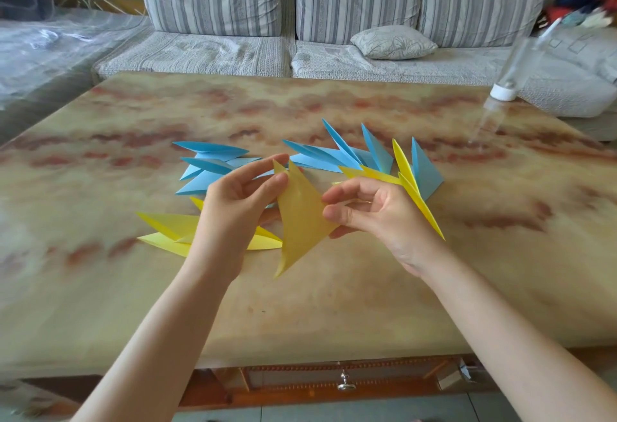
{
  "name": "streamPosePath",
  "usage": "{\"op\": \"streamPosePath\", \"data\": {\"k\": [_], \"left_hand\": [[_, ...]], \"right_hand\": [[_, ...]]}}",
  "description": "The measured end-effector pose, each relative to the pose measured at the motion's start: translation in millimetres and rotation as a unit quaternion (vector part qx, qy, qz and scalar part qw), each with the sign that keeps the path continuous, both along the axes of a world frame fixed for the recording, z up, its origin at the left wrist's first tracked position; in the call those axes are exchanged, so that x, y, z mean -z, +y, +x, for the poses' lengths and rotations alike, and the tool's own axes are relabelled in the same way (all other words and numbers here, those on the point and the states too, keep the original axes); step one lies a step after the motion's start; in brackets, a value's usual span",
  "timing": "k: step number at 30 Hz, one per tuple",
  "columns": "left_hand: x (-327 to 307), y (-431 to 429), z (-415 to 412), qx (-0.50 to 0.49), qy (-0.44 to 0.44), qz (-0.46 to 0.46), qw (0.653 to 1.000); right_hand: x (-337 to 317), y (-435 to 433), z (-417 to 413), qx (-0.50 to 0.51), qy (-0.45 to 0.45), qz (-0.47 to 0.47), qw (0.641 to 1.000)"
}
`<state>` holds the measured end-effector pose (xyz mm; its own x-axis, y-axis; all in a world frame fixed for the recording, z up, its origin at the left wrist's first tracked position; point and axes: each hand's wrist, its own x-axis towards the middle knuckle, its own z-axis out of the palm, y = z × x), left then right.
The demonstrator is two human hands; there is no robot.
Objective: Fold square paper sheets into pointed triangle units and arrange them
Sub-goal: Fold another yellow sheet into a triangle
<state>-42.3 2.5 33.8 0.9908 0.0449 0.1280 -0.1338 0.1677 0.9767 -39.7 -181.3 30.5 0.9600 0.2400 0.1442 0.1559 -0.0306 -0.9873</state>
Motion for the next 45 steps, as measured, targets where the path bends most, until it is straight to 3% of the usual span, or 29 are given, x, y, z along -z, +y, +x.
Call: {"op": "streamPosePath", "data": {"k": [7,17,26,45], "left_hand": [[-3.0,-1.3,-3.2,-0.050,-0.021,-0.047,0.997],[0.6,-6.6,-2.8,-0.011,-0.005,0.001,1.000],[5.2,-3.9,-0.8,-0.050,-0.029,-0.001,0.998],[1.5,-4.0,-3.3,0.012,-0.007,0.063,0.998]], "right_hand": [[1.3,0.5,-3.4,-0.017,0.024,-0.002,1.000],[-1.1,3.9,0.1,0.012,-0.025,0.045,0.999],[-0.2,2.6,0.2,0.015,-0.030,0.038,0.999],[1.1,-0.3,2.1,0.012,0.016,0.042,0.999]]}}
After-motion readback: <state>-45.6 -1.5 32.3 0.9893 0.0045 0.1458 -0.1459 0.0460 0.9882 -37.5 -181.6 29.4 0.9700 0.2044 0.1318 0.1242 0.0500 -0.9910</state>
